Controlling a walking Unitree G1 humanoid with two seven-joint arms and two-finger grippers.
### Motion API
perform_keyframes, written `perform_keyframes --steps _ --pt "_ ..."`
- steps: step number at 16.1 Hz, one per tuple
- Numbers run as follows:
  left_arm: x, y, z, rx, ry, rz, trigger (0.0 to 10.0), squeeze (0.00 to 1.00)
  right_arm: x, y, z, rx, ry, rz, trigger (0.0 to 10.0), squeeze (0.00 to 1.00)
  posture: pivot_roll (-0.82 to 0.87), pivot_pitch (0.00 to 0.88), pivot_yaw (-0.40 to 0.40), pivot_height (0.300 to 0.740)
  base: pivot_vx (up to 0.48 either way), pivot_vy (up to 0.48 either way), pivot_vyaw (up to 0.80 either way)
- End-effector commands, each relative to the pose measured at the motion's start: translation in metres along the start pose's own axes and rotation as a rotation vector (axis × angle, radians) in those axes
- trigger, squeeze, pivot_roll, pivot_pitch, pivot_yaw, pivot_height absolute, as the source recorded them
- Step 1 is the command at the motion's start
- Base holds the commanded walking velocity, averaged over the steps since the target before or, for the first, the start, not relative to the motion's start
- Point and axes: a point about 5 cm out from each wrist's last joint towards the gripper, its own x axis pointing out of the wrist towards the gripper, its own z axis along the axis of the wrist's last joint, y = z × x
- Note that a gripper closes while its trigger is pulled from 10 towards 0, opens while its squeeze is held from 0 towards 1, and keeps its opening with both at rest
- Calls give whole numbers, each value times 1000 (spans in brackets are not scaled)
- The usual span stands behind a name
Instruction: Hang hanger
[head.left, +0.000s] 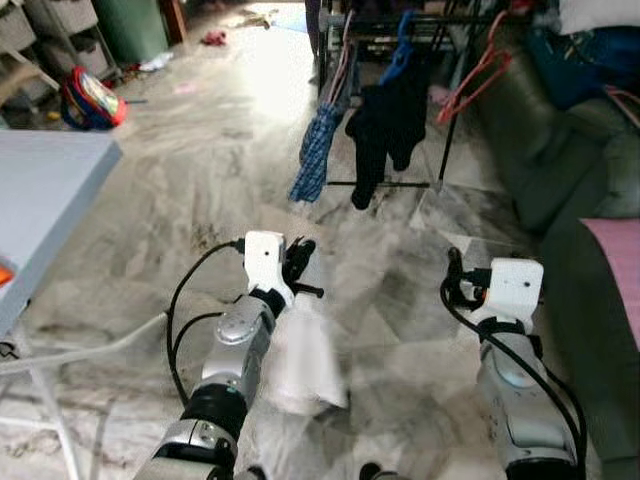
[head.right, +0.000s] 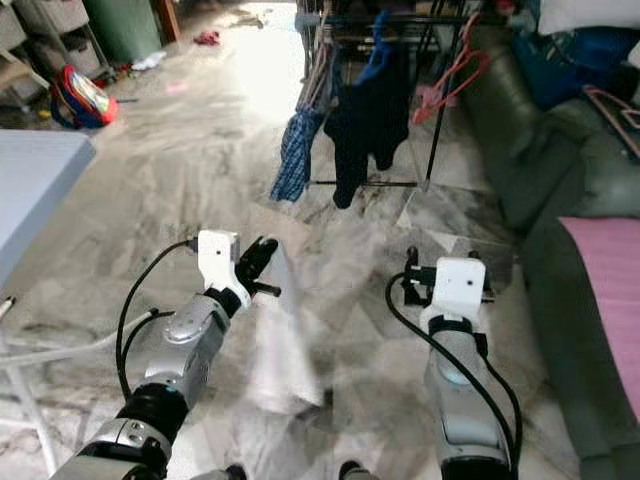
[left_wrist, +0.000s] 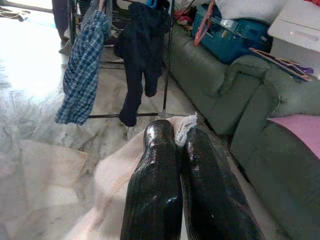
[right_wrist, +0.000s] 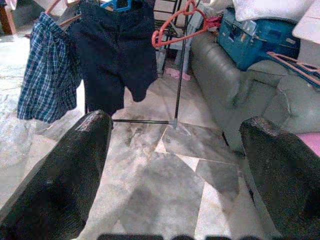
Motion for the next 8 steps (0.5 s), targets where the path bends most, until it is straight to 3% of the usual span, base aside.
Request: perform_keyframes --steps 1,8 --pt "0 0 5 13 -18 -5 10000 0 -1 2 3 2 -14 9 10000 0 -39 211 49 740 296 0 0" --pt "3 -6 7 6 -23 -20 10000 0 2 1 6 0 -21 10 10000 0 -45 212 39 740 302 0 0"
